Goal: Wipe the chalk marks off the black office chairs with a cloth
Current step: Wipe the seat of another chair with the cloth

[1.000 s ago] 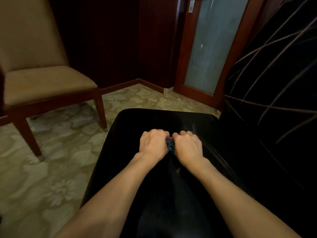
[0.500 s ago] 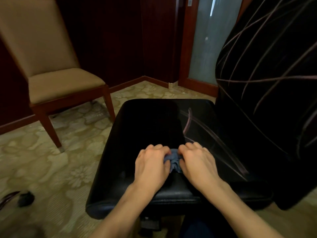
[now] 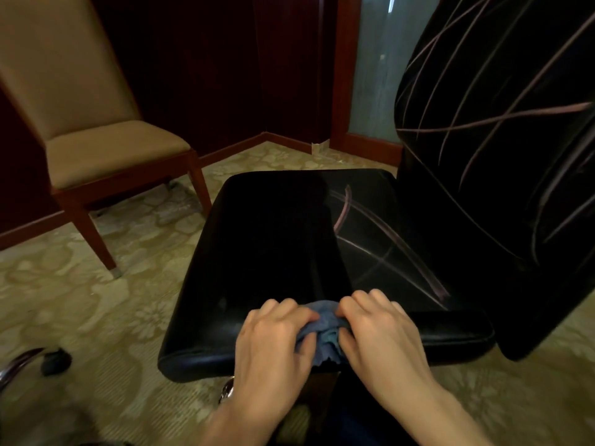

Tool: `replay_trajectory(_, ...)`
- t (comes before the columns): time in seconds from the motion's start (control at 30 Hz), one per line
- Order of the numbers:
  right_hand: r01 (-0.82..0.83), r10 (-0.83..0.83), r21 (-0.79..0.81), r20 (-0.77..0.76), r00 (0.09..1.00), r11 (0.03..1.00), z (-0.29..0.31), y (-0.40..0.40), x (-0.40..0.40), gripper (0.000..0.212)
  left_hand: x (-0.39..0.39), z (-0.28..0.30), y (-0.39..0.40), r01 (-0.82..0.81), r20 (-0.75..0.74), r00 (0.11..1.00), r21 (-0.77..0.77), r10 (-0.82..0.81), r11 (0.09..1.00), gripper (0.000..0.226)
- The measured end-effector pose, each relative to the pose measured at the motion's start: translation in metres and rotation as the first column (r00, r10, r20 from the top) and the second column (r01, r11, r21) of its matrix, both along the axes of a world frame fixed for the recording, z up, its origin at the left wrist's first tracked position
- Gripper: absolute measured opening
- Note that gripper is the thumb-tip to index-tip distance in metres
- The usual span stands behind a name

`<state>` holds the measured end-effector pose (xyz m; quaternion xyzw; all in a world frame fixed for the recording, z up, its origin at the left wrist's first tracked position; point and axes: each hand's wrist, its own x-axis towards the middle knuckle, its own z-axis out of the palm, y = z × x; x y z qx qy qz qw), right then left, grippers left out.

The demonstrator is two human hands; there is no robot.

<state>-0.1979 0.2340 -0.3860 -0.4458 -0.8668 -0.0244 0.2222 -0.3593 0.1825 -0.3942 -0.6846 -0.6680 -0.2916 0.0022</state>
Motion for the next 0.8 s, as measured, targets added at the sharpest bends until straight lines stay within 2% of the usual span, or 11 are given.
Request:
replay_trajectory(0.13,-0.001,0.001,-0.007,0.014,1.0,1.0,0.006,0.015,-0.009,0.015,-0.009,0.003,0.019,-0.021,-0.088,0.996,0.036,0.024,0.999,0.018)
replay_trajectory(0.2,0.012,-0.01,-0.03,0.057,0.998,0.999,0.01,0.033,-0.024,0.019,-0.018,0.004,0.039,-0.073,-0.124,0.989,0.048,0.078,0.996,0.018)
replay_trajectory(0.3,0.024,-0.016,-0.058,0.141,0.99,0.998,0.02,0.063,-0.047,0.015,-0.032,0.016,0.069,-0.119,-0.183,0.977,-0.021,0.113,0.993,0.018)
replay_trajectory(0.37,0.036,-0.024,-0.065,0.173,0.985,0.997,0.026,0.081,-0.056,0.02,-0.04,0.028,0.092,-0.121,-0.241,0.965,-0.083,0.098,0.989,0.021)
replay_trajectory(0.47,0.045,-0.031,-0.076,0.175,0.984,0.996,0.029,0.088,-0.063,0.023,-0.039,0.039,0.107,-0.106,-0.234,0.97,-0.148,0.069,0.983,0.025)
replay_trajectory(0.6,-0.067,0.079,-0.079,0.168,0.983,0.995,0.024,0.072,-0.042,0.022,-0.044,0.028,0.083,0.021,-0.205,0.978,-0.115,-0.044,0.993,0.028)
replay_trajectory(0.67,-0.173,0.195,-0.159,0.136,0.971,0.972,0.029,0.067,-0.024,0.021,-0.048,0.027,0.067,0.098,-0.173,0.978,-0.092,-0.113,0.991,0.025)
replay_trajectory(0.8,-0.277,0.312,-0.262,0.1,0.945,0.924,0.043,0.059,0.005,0.024,-0.048,0.04,0.051,0.277,-0.076,0.953,-0.184,-0.295,0.943,0.021)
